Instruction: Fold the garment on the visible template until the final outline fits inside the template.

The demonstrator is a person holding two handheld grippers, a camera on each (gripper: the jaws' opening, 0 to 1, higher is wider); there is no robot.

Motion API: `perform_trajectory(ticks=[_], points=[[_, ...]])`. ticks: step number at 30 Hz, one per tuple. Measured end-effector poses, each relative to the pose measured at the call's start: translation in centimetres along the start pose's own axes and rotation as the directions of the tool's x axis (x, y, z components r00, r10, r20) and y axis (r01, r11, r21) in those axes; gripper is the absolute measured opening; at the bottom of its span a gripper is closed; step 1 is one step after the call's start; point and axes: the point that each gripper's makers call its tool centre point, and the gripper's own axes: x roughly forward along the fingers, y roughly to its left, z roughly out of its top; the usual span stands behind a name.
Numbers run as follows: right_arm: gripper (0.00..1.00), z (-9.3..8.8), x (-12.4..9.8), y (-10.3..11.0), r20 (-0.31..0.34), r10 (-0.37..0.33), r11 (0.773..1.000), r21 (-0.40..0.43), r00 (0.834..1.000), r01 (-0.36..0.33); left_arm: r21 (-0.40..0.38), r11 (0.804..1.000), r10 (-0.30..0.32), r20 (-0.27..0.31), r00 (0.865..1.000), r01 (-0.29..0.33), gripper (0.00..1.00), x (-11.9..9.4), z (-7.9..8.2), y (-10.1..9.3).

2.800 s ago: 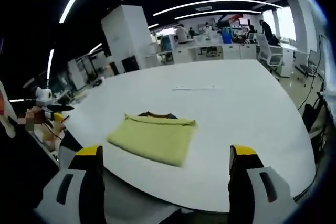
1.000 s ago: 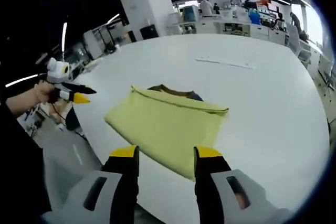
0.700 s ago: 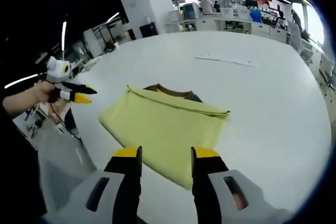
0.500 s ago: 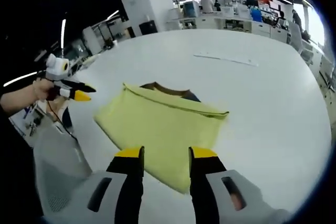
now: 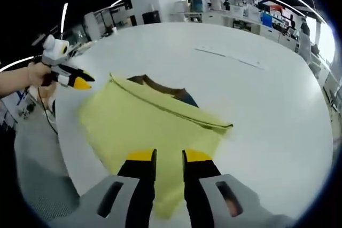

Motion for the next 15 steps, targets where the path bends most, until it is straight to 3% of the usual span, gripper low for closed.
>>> perform_trajectory(ticks=[6, 15], points=[[0.15, -0.3, 1.4, -1.0, -0.026, -0.008, 1.000, -0.006, 1.000, 0.008, 0.013, 1.000, 0.003, -0.030, 1.000, -0.003, 0.22, 1.9, -0.3, 0.9], [0.11, -0.1, 3.2, -2.0, -0.043, -0.013, 1.000, -0.010, 0.999, 0.012, 0.018, 1.000, 0.025, -0.044, 0.999, -0.024, 0.14, 2.8, 0.0, 2.4]])
